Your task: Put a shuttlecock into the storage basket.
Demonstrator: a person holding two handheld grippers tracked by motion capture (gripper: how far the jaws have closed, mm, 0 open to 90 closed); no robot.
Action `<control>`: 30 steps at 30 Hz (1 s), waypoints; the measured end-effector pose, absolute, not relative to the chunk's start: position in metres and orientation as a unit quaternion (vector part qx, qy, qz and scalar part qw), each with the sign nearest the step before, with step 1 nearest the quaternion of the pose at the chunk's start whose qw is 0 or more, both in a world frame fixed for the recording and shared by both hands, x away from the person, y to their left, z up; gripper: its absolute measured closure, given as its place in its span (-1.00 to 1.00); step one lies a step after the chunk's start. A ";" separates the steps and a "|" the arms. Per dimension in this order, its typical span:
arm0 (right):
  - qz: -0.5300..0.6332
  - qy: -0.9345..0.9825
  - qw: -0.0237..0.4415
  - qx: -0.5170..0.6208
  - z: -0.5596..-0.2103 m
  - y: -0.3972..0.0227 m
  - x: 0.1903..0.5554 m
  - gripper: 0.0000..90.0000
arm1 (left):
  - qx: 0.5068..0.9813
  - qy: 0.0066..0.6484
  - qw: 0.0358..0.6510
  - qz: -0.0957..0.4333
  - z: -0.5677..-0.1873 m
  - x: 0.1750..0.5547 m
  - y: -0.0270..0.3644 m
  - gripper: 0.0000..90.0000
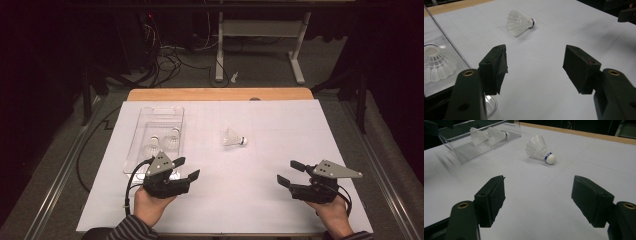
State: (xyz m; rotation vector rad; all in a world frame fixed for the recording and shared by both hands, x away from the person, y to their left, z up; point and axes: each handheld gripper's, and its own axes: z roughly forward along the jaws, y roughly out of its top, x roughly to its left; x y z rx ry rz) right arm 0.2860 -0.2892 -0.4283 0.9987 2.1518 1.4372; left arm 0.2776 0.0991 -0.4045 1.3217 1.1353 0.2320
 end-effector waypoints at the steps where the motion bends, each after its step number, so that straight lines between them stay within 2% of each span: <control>1: 0.510 0.763 0.183 0.354 -0.428 -0.289 0.286 -0.38 | 0.581 0.497 0.637 0.101 -0.404 0.278 0.098 -0.18; 30: 0.510 0.763 0.183 0.354 -0.428 -0.289 0.286 -0.38 | 0.585 0.491 0.641 0.084 -0.403 0.287 0.077 -0.18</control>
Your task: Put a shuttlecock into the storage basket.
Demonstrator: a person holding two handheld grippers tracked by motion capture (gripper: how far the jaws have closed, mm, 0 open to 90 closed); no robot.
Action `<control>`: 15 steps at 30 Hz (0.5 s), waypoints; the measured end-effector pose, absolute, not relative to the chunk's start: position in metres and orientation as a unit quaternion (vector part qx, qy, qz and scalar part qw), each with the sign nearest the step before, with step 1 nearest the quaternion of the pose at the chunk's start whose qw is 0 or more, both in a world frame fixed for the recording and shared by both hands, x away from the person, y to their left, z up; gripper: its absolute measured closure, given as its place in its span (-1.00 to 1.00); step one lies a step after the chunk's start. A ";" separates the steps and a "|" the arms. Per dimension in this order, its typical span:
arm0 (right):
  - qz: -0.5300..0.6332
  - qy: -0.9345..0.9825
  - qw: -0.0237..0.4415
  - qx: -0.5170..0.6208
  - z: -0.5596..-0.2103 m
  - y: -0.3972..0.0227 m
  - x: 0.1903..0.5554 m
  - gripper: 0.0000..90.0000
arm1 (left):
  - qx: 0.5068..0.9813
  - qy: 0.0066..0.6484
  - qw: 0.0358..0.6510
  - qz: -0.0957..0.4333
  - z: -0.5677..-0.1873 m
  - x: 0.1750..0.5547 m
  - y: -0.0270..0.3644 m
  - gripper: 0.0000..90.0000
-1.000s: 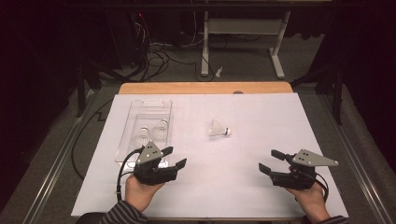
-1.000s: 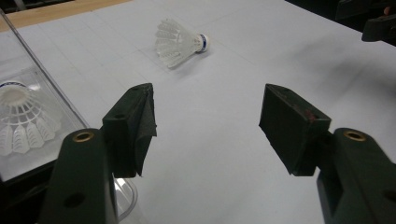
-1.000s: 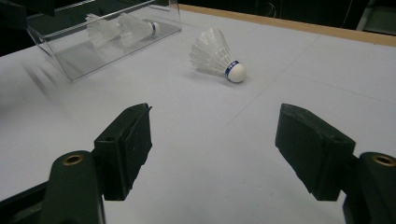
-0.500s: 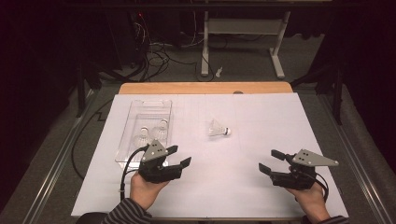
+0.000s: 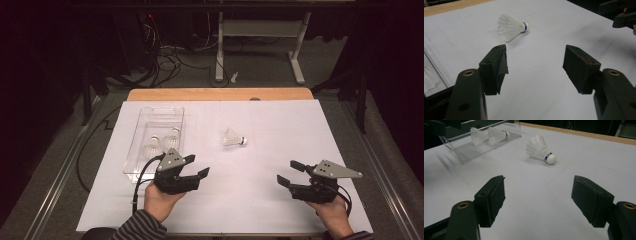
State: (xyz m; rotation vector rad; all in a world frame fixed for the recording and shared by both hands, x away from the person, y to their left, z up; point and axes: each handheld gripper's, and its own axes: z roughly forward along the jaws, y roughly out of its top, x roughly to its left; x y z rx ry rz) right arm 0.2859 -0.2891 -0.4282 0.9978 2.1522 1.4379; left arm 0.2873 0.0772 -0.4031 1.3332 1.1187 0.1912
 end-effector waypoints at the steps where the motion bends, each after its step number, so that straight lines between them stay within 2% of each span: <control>1: 0.510 0.763 0.182 0.354 -0.428 -0.289 0.286 -0.38 | 0.584 0.491 0.641 0.084 -0.403 0.288 0.076 -0.18; 15: 0.511 0.763 0.184 0.351 -0.428 -0.290 0.286 -0.38 | 0.579 0.492 0.645 0.076 -0.402 0.298 0.065 -0.17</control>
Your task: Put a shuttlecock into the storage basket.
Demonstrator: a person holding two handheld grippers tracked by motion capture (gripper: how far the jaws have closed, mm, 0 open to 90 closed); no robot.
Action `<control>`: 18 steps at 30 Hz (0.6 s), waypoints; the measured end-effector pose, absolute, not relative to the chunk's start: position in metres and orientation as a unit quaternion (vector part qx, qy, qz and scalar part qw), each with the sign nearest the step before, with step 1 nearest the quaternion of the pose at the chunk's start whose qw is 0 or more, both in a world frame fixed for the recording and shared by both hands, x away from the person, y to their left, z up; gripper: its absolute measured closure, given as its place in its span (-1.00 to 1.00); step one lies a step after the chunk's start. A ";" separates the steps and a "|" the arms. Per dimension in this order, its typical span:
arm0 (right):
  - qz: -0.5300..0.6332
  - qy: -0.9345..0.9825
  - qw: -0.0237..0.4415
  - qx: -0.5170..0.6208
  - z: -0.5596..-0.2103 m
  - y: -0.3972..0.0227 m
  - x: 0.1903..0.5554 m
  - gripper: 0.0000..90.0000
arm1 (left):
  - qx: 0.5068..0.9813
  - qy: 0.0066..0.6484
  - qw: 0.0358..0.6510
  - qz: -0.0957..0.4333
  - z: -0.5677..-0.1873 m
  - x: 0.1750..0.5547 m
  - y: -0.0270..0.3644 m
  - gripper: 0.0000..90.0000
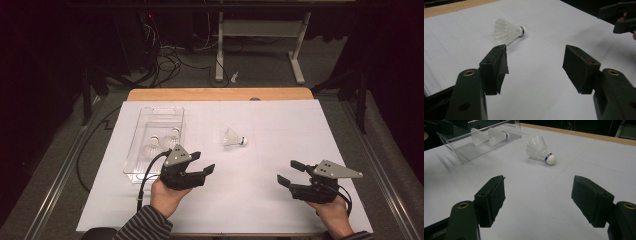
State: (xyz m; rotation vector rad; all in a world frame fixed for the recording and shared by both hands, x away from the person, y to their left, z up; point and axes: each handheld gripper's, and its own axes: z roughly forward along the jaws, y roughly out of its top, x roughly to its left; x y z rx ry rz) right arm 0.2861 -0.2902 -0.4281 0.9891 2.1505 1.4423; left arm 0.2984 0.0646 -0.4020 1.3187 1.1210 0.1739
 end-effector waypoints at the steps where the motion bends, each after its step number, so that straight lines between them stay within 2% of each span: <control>1: 0.513 0.762 0.184 0.351 -0.428 -0.290 0.286 -0.38 | 0.580 0.493 0.644 0.076 -0.402 0.299 0.064 -0.17; 18: 0.510 0.763 0.186 0.351 -0.428 -0.290 0.287 -0.38 | 0.577 0.502 0.639 0.078 -0.405 0.315 0.056 -0.16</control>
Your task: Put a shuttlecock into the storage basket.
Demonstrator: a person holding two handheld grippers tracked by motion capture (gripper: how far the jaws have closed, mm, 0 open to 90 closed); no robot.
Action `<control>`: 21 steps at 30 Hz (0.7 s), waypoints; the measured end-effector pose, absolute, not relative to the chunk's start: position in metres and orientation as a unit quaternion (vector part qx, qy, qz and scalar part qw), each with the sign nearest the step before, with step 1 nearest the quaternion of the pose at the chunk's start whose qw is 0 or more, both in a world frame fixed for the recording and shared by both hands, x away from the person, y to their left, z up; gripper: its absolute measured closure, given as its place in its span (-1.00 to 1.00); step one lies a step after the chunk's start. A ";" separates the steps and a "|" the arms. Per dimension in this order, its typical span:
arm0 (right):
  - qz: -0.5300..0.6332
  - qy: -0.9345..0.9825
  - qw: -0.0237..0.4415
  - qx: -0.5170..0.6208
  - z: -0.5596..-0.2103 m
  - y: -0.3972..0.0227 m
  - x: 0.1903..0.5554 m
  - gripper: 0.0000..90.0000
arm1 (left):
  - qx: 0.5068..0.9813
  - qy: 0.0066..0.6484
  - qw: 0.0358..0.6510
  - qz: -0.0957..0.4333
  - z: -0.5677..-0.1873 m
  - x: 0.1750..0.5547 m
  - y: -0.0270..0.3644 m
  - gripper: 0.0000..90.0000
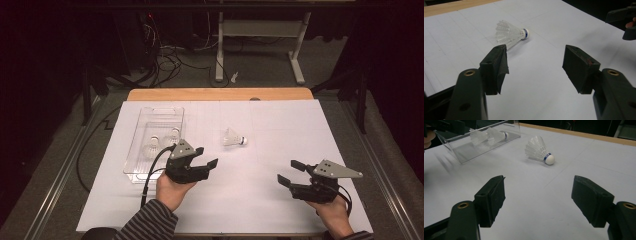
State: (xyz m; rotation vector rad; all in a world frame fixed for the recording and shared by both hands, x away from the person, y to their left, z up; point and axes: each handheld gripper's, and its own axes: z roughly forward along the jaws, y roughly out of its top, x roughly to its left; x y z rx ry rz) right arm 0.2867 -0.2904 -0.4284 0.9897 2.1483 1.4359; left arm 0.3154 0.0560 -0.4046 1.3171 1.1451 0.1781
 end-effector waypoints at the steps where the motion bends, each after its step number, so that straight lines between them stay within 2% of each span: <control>1: 0.510 0.763 0.186 0.352 -0.428 -0.290 0.287 -0.38 | 0.577 0.503 0.639 0.078 -0.405 0.316 0.055 -0.16; 21: 0.511 0.762 0.185 0.352 -0.428 -0.291 0.287 -0.38 | 0.578 0.505 0.636 0.077 -0.406 0.329 0.043 -0.16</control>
